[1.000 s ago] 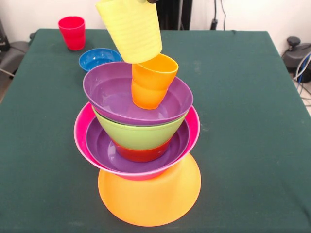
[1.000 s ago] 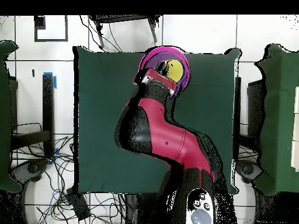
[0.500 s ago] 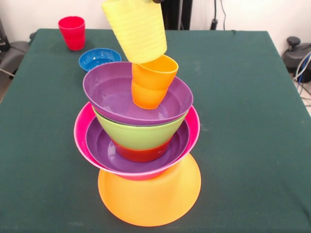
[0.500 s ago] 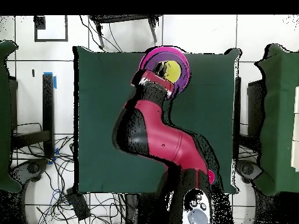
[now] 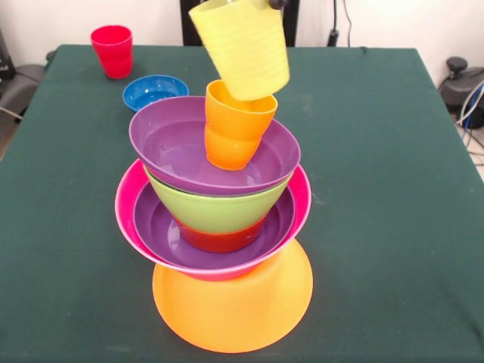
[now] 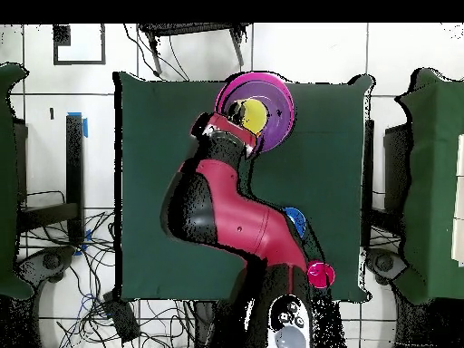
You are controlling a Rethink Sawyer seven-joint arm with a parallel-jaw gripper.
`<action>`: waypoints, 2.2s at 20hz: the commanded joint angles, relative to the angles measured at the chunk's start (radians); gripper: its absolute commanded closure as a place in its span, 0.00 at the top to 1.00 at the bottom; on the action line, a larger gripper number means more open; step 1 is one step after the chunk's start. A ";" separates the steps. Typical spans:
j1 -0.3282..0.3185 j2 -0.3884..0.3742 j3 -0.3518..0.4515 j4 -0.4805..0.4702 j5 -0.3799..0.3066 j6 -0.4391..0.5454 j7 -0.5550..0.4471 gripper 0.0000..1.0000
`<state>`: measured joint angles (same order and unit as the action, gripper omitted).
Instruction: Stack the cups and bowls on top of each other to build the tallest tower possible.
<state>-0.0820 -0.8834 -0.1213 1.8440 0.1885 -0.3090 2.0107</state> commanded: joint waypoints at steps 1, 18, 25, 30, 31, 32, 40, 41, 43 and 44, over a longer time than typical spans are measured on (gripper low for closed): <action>0.024 0.011 0.038 0.114 0.025 -0.006 0.244 0.00; -0.019 0.027 0.068 0.107 -0.042 -0.045 0.291 0.00; -0.033 0.032 0.077 0.099 -0.056 -0.062 0.295 0.00; -0.032 0.041 0.079 0.098 -0.050 -0.077 0.295 0.00; -0.032 0.042 0.080 0.098 -0.050 -0.080 0.297 0.00; -0.030 0.044 0.079 0.098 -0.046 -0.082 0.297 0.00; -0.030 0.052 0.091 0.109 -0.040 -0.092 0.306 0.00; -0.029 0.051 0.090 0.112 -0.038 -0.092 0.307 0.00; -0.029 0.048 0.091 0.116 -0.038 -0.091 0.309 0.00; -0.030 0.048 0.092 0.117 -0.039 -0.093 0.311 0.00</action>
<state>-0.1090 -0.8836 -0.1150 1.8923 0.1905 -0.3964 2.1089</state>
